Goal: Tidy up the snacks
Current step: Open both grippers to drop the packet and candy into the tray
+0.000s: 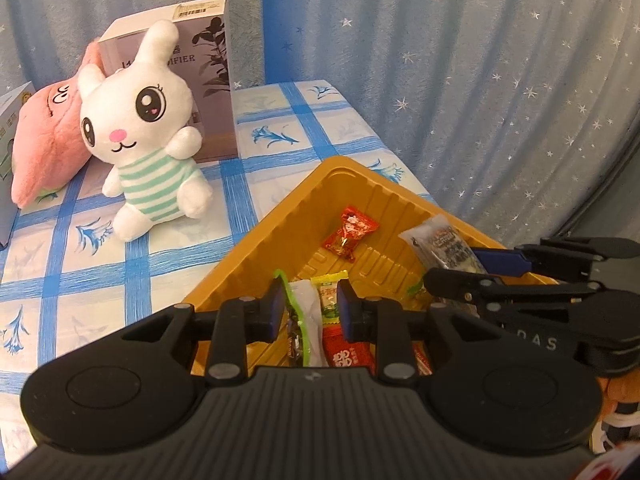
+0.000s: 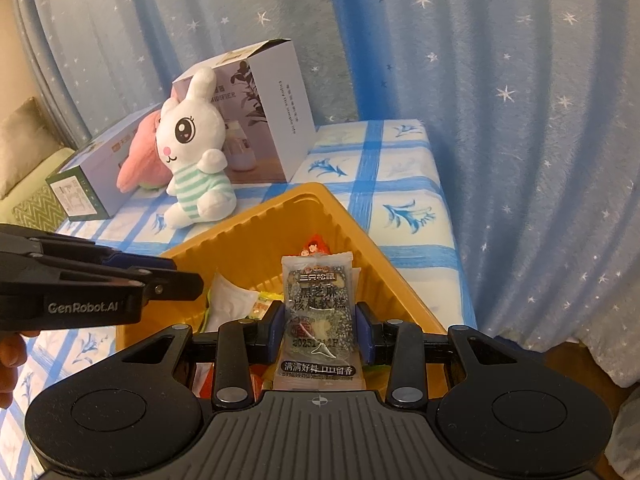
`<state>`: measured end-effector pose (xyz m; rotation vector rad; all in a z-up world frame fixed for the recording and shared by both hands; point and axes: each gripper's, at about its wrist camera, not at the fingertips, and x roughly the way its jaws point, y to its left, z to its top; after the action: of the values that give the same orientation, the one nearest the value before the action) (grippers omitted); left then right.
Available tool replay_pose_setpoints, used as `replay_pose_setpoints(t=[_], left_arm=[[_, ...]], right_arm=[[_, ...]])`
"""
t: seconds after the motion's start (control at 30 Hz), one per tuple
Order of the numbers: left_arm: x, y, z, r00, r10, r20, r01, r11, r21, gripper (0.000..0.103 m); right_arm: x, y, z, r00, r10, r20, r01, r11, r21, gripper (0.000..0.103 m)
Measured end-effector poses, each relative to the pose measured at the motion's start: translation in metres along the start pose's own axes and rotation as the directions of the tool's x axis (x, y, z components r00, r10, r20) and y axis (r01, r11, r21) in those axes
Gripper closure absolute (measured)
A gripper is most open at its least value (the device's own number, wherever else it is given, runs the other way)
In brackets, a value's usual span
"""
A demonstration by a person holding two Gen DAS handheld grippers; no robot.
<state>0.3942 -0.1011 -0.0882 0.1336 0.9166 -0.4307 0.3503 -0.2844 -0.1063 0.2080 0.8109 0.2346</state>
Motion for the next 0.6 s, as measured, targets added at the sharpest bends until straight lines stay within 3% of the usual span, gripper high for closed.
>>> replay_pose_setpoints(t=[0.3, 0.4, 0.6], left_arm=[[-0.007, 0.002, -0.006, 1.0, 0.001, 0.001, -0.001, 1.0, -0.011, 0.075], [-0.009, 0.001, -0.008, 1.0, 0.001, 0.003, -0.001, 1.0, -0.008, 0.072], [-0.019, -0.004, -0.013, 1.0, -0.011, 0.012, 0.011, 1.0, -0.001, 0.069]], right_arm=[[0.003, -0.001, 0.003, 1.0, 0.021, 0.021, -0.022, 0.999, 0.043, 0.062], [-0.002, -0.003, 0.004, 0.998, 0.035, 0.044, -0.037, 0.997, 0.064, 0.051], [-0.013, -0.002, 0.0, 1.0, 0.022, 0.021, -0.023, 0.999, 0.049, 0.048]])
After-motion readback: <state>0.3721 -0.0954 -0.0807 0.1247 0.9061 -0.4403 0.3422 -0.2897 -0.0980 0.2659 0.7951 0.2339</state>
